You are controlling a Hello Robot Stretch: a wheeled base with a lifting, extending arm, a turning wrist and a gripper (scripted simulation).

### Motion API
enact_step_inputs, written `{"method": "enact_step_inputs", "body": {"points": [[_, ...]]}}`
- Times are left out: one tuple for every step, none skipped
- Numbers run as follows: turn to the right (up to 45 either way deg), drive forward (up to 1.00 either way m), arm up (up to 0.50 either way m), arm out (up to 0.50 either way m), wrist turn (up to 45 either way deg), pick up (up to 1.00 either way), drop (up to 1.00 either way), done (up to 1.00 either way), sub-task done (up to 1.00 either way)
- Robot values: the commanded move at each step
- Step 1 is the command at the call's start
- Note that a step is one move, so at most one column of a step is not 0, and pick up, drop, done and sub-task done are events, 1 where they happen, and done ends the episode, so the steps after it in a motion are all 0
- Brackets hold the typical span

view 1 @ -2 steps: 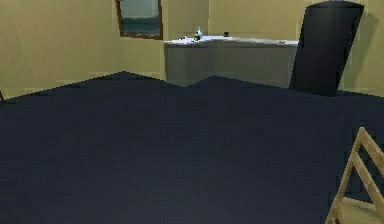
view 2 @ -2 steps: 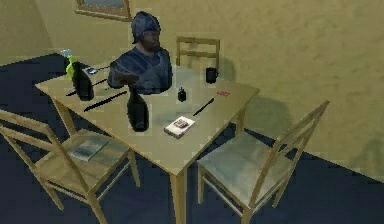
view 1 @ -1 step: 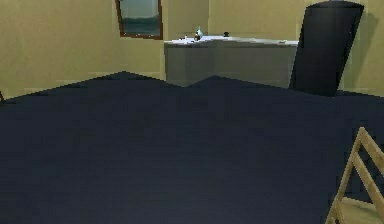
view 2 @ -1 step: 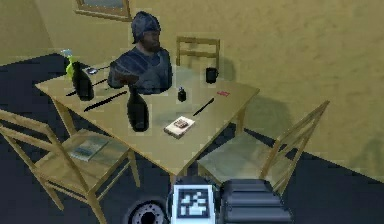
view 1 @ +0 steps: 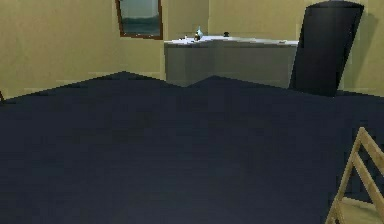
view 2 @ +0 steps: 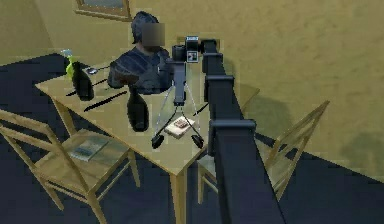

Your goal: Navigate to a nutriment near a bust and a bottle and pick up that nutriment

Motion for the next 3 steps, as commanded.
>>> {"method": "enact_step_inputs", "body": {"points": [[0.0, 0.00, 0.00, 0.00, 45.0, 0.00, 0.00, 0.00, 0.00], [0.0, 0.00, 0.00, 0.00, 45.0, 0.00, 0.00, 0.00, 0.00], [0.0, 0.00, 0.00, 0.00, 45.0, 0.00, 0.00, 0.00, 0.00]]}}
